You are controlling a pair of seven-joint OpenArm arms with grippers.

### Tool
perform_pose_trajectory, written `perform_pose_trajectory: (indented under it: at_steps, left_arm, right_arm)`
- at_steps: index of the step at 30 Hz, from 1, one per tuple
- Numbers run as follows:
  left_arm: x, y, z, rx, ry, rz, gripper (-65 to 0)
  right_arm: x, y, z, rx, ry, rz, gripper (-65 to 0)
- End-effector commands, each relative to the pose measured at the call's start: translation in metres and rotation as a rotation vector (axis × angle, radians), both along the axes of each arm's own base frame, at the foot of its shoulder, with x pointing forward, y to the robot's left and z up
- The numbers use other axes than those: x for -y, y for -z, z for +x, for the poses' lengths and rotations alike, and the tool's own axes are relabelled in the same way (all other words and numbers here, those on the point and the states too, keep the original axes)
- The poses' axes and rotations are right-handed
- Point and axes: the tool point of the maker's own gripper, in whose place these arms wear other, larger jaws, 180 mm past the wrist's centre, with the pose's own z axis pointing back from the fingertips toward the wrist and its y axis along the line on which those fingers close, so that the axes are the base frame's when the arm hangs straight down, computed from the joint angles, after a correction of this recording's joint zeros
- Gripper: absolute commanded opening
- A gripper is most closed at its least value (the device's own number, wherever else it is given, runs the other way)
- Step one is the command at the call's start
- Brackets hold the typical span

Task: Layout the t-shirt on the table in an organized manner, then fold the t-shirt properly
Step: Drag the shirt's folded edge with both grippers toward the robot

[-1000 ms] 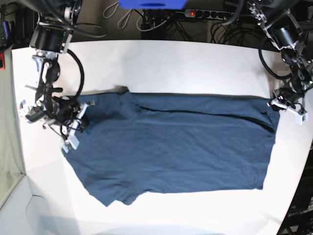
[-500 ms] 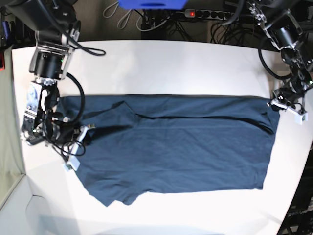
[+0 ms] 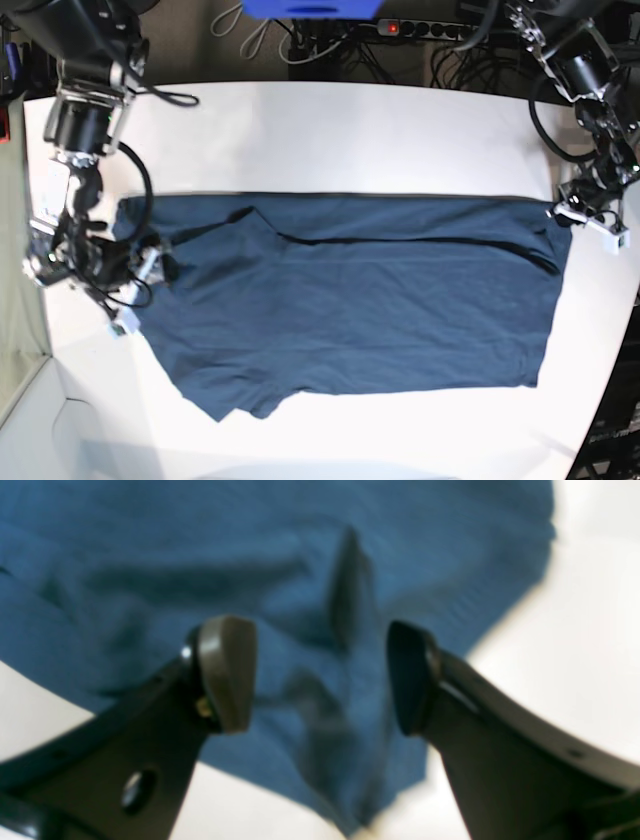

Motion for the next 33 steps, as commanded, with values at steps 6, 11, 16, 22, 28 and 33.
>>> perform_pose_trajectory:
  at_steps: [6, 11, 16, 22, 28, 33]
  left_arm:
    - [-0.009, -0.011, 0.005, 0.02, 0.004, 0.029, -64.9]
    - [-0.009, -0.011, 0.006, 0.019, 0.006, 0.029, -64.9]
    - [-0.009, -0.011, 0.006, 0.019, 0.006, 0.029, -64.9]
    - [-0.01, -0.012, 0.005, 0.02, 0.004, 0.03, -64.9]
    - [-0.011, -0.012, 0.005, 0.02, 0.004, 0.032, -64.9]
    - [-0.016, -0.015, 0.005, 0.021, 0.002, 0.044, -64.9]
  right_arm:
    - [0.027, -0.014, -0.031, 0.069, 0.06, -0.052, -22.4]
    - [0.028, 0.005, -0.051, 0.019, 0.063, -0.048, -22.4]
    - [0.026, 0.013, -0.06, 0.022, 0.063, -0.034, -22.4]
    - [0.025, 0.018, -0.067, 0.014, 0.063, -0.031, -23.4]
    - [0.025, 0.019, -0.068, 0.008, 0.063, -0.032, -38.5]
    - [0.025, 0.027, -0.077, -0.014, 0.063, -0.031, -57.2]
